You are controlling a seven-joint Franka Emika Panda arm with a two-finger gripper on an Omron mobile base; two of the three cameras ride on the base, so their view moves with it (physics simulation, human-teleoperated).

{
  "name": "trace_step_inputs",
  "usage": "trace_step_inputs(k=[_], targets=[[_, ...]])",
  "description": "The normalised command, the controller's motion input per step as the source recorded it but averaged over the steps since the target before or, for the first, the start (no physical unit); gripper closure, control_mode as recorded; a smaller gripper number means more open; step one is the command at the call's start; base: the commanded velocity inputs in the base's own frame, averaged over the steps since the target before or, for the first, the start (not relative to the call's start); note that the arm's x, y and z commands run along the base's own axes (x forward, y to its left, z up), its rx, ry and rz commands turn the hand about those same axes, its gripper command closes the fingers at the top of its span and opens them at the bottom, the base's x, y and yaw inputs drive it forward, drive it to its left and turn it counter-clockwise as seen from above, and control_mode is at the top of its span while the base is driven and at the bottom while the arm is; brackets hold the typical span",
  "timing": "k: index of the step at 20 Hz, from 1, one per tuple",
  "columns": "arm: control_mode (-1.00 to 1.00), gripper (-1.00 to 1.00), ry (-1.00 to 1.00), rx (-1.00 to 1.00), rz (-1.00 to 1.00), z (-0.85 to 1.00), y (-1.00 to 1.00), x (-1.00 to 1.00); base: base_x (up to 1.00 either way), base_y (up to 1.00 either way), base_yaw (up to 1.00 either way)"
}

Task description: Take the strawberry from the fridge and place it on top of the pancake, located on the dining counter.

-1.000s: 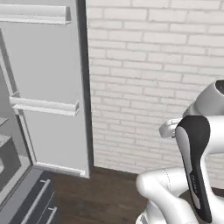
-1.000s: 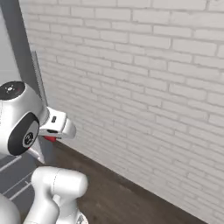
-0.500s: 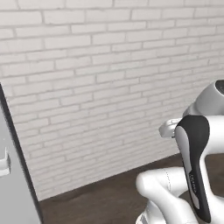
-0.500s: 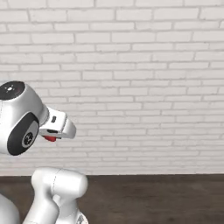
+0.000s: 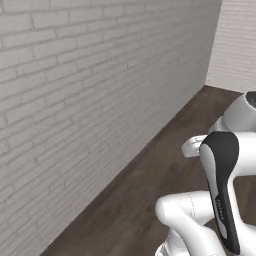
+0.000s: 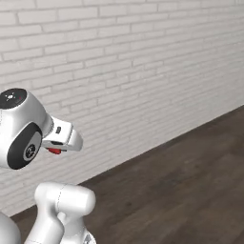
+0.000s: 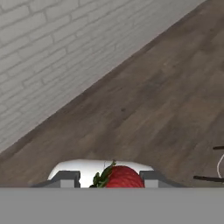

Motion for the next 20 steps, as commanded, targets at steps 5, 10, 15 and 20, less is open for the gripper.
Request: trace_step_inputs(k=[5, 10, 15, 20], targets=[[1.0, 1.0, 0.0, 0.0, 0.0, 0.0, 0.0, 0.0, 0.03, -0.34, -0.87], [1.0, 1.0, 0.0, 0.0, 0.0, 0.0, 0.0, 0.0, 0.12, -0.26, -0.85], [1.0, 1.0, 0.0, 0.0, 0.0, 0.0, 0.0, 0.0, 0.45, 0.32, -0.68], [1.0, 1.0, 0.0, 0.0, 0.0, 0.0, 0.0, 0.0, 0.7, 0.75, -0.52]])
